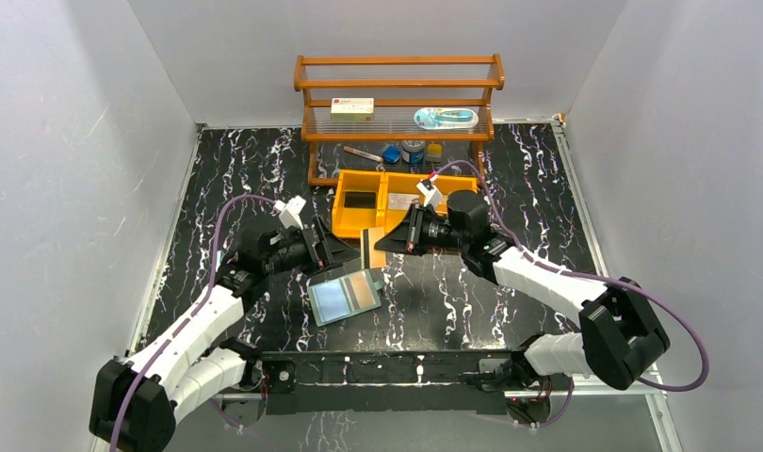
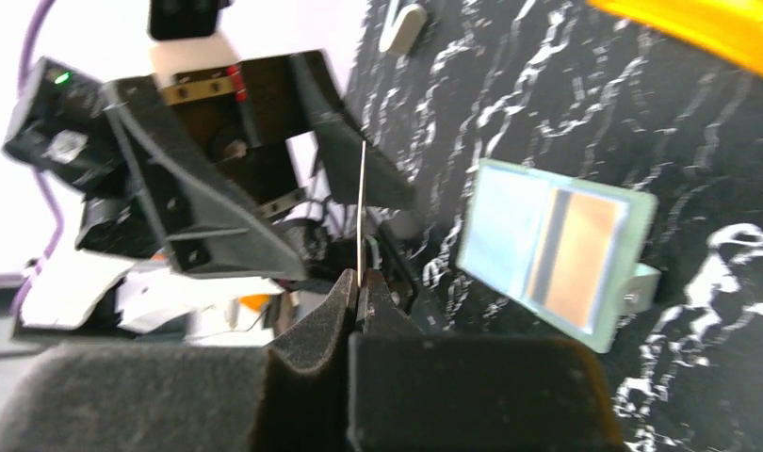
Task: Take the credit cards out of the card holder
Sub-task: Place the credit card in the storage box.
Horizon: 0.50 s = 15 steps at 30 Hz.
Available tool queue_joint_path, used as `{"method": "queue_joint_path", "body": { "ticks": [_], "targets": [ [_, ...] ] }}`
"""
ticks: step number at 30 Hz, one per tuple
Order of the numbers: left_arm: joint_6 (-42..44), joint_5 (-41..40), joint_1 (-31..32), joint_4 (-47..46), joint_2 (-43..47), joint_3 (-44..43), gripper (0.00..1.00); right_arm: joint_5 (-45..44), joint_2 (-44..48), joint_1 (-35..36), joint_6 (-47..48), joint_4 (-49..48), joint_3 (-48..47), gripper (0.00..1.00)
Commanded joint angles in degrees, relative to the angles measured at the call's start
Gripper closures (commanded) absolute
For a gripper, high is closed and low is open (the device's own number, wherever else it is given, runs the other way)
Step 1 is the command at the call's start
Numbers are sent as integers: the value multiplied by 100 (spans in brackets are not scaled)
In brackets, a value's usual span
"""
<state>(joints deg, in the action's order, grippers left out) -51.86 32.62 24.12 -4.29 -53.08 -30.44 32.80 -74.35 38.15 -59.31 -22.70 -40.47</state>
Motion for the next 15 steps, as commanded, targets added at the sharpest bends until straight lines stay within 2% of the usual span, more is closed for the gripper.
{"method": "queue_joint_path", "body": {
  "ticks": [1, 8, 15],
  "targets": [
    [433, -425, -30, 812, 222, -396, 13, -1144, 269, -43, 1100, 1651, -699, 100],
    [502, -832, -30, 1171, 328, -463, 6, -3212, 481, -50, 2717, 3150, -1365, 100],
    [534, -1065, -30, 1373, 431, -512, 5, -5400, 565, -59, 4756, 3312, -1546, 100]
  ]
}}
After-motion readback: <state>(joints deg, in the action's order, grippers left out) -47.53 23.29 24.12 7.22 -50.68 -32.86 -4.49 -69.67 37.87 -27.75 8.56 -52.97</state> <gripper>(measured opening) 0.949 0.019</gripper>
